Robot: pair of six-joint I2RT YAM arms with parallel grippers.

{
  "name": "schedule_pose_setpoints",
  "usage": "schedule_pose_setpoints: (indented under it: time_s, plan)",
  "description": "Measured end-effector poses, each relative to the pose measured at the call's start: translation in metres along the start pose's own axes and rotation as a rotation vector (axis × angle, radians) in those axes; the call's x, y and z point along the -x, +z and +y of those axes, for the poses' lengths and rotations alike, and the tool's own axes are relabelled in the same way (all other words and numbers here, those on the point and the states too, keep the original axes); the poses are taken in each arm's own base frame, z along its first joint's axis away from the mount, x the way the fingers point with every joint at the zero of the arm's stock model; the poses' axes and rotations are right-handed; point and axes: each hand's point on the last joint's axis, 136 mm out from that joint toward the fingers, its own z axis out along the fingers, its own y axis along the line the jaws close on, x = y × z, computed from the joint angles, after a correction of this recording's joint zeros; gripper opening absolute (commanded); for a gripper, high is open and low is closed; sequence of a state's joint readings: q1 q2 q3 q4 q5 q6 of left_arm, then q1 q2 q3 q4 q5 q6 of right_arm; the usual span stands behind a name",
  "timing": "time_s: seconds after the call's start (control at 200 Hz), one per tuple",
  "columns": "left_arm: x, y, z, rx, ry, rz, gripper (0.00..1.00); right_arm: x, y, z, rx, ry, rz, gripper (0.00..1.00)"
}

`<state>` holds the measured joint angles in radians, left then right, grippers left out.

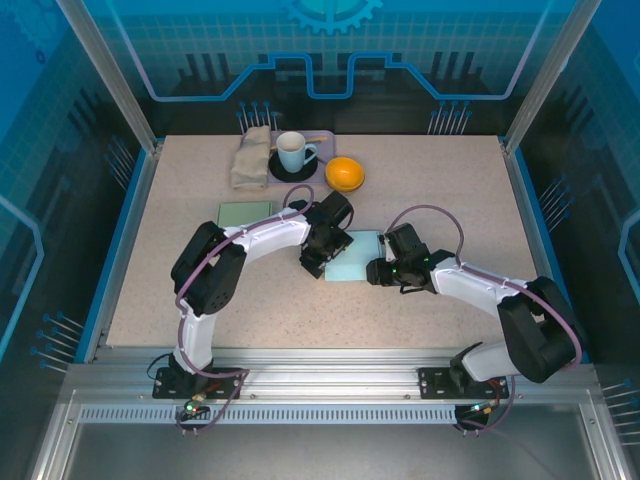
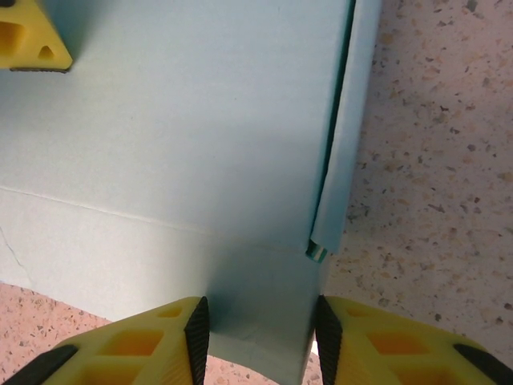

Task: Fold the paper box

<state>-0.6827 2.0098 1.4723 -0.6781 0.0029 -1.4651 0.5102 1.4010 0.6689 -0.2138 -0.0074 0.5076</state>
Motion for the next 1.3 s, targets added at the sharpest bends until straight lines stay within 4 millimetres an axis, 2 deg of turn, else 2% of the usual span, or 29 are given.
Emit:
schedule_pose_setpoints:
  time_s: [0.375,0.48,0.72,0.935,1.075,1.301]
  plan:
    - [0.001,0.001,0.000,-0.003,0.000,-0.005,0.86,0.002,0.006,-0.006,0.001,-0.043,-0.035,0.38]
    - [0.001,0.001,0.001,-0.003,0.000,-0.005,0.86,0.000,0.012,-0.008,0.017,-0.066,-0.077,0.36]
    - [0.002,0.001,0.000,-0.011,0.000,-0.006,0.86,-0.002,0.019,-0.011,0.065,-0.118,-0.226,0.37]
    - [0.007,0.002,0.001,-0.023,-0.007,-0.020,0.86,0.010,0.026,-0.012,0.053,-0.134,-0.301,0.38]
    - [0.010,0.001,0.001,-0.025,-0.010,-0.029,0.86,0.017,0.030,-0.016,0.035,-0.126,-0.351,0.43]
    - [0.011,0.001,0.001,-0.025,-0.004,-0.030,0.86,0.025,0.033,-0.019,0.018,-0.115,-0.361,0.45]
